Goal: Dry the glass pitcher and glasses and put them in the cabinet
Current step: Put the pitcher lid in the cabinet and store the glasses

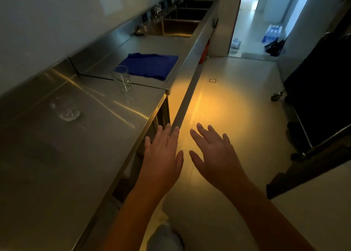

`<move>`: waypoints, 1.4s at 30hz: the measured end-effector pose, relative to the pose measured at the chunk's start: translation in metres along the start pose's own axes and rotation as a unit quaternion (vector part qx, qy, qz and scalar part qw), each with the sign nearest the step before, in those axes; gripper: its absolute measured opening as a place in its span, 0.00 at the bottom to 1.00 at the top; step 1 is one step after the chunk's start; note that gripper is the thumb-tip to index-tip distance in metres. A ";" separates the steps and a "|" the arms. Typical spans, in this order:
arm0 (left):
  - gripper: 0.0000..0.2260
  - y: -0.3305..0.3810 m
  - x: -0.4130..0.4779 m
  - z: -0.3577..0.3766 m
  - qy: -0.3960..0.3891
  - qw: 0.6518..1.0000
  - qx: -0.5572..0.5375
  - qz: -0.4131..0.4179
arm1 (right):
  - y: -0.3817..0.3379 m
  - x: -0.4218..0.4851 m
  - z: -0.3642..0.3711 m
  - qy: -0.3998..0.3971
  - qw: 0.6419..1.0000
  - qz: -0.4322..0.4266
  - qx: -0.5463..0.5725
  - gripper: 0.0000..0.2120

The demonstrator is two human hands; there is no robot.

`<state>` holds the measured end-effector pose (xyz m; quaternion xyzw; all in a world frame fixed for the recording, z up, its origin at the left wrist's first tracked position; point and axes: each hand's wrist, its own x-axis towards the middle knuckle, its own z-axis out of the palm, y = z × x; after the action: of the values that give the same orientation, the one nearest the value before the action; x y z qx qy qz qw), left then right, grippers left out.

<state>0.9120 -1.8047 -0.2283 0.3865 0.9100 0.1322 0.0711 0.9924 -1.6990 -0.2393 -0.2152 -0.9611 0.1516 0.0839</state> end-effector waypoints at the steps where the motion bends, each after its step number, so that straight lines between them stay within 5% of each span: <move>1: 0.26 -0.004 0.013 0.001 0.001 1.000 -0.002 -0.003 | 0.003 0.014 0.004 0.002 1.000 -0.011 -0.007 0.26; 10: 0.26 -0.071 0.156 -0.007 0.034 0.999 -0.016 -0.021 | -0.007 0.186 0.026 -0.060 0.993 -0.076 -0.070 0.26; 24: 0.28 -0.188 0.291 -0.025 0.046 0.980 0.002 -0.192 | -0.049 0.394 0.080 -0.098 0.972 -0.207 -0.051 0.28; 31: 0.29 -0.219 0.338 -0.030 0.091 0.952 0.012 -0.290 | -0.048 0.481 0.105 -0.150 0.949 -0.269 -0.064 0.30; 42: 0.41 -0.253 0.381 -0.018 0.043 0.898 0.049 -0.435 | -0.050 0.573 0.134 -0.229 0.897 -0.372 -0.073 0.35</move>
<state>0.4712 -1.7012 -0.2963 -0.0505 0.9949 0.0600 0.0637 0.4306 -1.5241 -0.2936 0.1933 -0.9720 0.0839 -0.1038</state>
